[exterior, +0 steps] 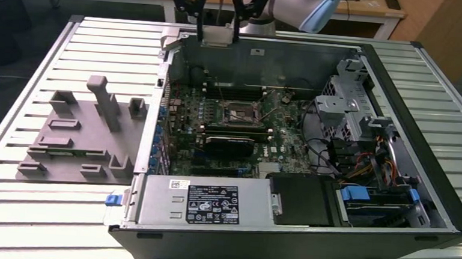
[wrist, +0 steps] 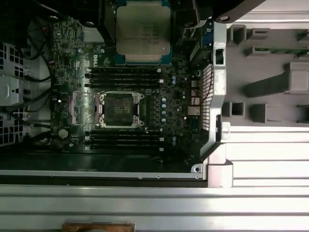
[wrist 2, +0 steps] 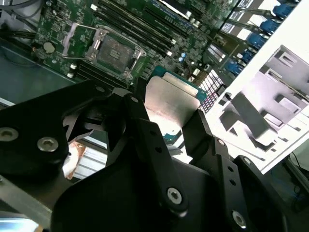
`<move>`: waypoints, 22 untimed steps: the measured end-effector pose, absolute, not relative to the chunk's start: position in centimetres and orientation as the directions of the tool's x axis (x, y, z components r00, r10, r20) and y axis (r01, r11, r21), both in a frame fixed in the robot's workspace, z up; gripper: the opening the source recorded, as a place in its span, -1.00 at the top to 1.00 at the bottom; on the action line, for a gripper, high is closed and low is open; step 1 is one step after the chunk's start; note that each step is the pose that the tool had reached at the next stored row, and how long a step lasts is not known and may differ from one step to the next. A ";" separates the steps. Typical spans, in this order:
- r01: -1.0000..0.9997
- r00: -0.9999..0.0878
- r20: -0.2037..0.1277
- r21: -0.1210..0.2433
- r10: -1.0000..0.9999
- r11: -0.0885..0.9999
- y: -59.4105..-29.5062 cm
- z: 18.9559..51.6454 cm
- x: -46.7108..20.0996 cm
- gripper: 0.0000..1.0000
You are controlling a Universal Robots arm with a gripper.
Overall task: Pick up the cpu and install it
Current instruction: 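Pick up the cpu and move it towards the insertion slot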
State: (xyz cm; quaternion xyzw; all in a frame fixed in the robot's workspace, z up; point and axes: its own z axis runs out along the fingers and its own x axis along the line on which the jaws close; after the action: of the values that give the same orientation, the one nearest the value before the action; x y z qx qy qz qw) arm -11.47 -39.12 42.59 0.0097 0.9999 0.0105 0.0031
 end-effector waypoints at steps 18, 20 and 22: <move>0.020 -1.000 0.009 0.021 0.019 1.000 -39.1 39.9 -7.6 -0.09; 0.020 -1.000 0.011 0.021 0.019 1.000 -39.1 39.6 -7.3 -0.09; 0.020 -1.000 0.012 0.021 0.020 1.000 -39.1 39.2 -7.0 -0.09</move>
State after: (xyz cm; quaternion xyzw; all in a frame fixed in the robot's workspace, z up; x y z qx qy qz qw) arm -7.00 -39.11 39.21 0.0098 0.9999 0.0105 -0.0058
